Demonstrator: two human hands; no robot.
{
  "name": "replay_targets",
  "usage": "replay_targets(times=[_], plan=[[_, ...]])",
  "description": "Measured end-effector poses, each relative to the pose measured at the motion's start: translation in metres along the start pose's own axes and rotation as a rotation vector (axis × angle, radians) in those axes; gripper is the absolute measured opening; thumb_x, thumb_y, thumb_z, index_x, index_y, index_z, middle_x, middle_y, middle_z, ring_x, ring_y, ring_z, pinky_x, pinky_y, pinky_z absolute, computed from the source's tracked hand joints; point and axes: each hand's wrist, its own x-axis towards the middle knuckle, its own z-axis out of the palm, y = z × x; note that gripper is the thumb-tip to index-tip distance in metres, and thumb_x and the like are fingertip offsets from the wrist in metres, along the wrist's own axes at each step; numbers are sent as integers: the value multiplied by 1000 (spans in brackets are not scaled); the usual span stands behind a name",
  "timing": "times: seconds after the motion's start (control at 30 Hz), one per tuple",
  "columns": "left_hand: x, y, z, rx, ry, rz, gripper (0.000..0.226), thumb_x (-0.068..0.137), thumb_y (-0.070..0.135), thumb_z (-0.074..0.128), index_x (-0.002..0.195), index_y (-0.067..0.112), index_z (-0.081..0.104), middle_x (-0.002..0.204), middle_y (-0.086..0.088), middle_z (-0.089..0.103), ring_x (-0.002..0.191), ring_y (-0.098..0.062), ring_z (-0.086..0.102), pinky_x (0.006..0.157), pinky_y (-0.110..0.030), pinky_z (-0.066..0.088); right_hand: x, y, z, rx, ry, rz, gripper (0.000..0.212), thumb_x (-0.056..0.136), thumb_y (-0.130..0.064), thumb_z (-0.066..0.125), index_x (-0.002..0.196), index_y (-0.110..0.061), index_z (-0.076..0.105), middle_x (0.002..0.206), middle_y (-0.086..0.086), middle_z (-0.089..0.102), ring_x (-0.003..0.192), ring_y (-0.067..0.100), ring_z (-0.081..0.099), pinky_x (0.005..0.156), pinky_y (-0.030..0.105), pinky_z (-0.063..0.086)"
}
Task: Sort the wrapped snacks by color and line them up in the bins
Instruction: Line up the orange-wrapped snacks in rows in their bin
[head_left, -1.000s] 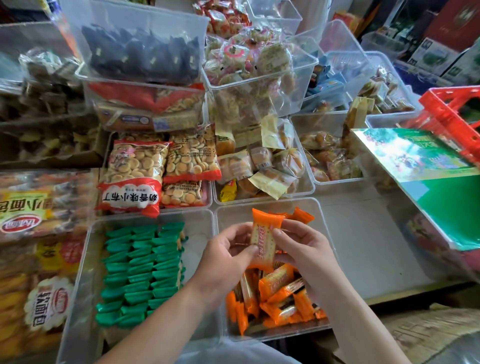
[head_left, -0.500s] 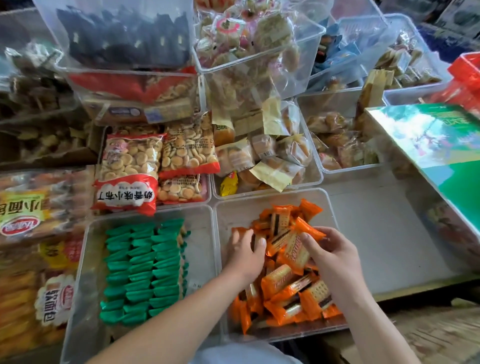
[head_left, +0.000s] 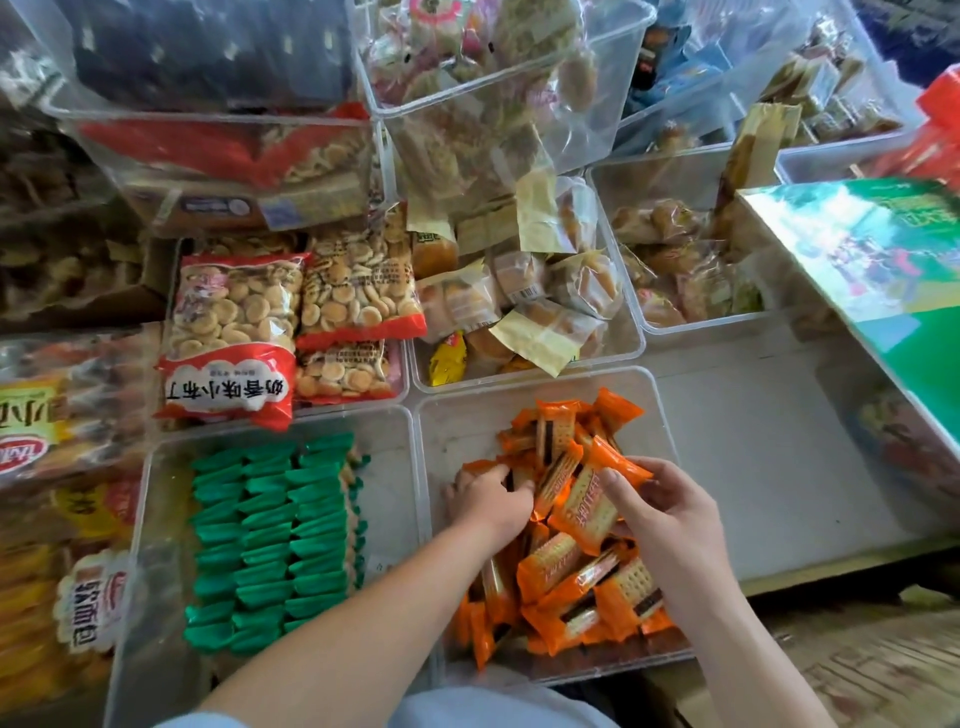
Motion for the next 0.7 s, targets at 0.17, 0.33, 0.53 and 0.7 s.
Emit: replay_targets(times=[0.17, 0.33, 0.53, 0.7], plan=[[-11, 2, -4, 0, 90, 88, 56, 101, 48, 52, 155, 33, 46, 153, 0, 26, 137, -32, 39, 119, -44, 34, 0, 0, 1, 0, 6, -1, 18, 90, -36, 79, 106, -28, 74, 89, -4, 79, 85, 17, 77, 77, 45, 66], [-46, -2, -28, -137, 284, 359, 41, 102, 17, 61, 142, 25, 60, 126, 11, 37, 108, -9, 54, 80, -3, 42, -6, -2, 6, 6, 1, -3, 20, 89, -40, 79, 106, -32, 73, 89, -10, 79, 84, 14, 77, 74, 40, 66], [-86, -16, -73, -695, 241, 371, 54, 83, 24, 88, 128, 32, 60, 119, 15, 66, 104, -3, 70, 86, -27, 62, -20, -11, 12, 67, -10, 23, 21, 90, -36, 79, 108, -27, 72, 94, -4, 78, 88, 15, 77, 75, 34, 65], [-105, -39, -82, -705, 228, 430, 11, 94, 33, 77, 104, 32, 73, 94, 9, 77, 88, -15, 76, 77, -39, 65, -31, -23, 16, 71, -37, 19, 26, 92, -37, 77, 114, -26, 70, 104, -2, 77, 97, 17, 76, 83, 38, 65]])
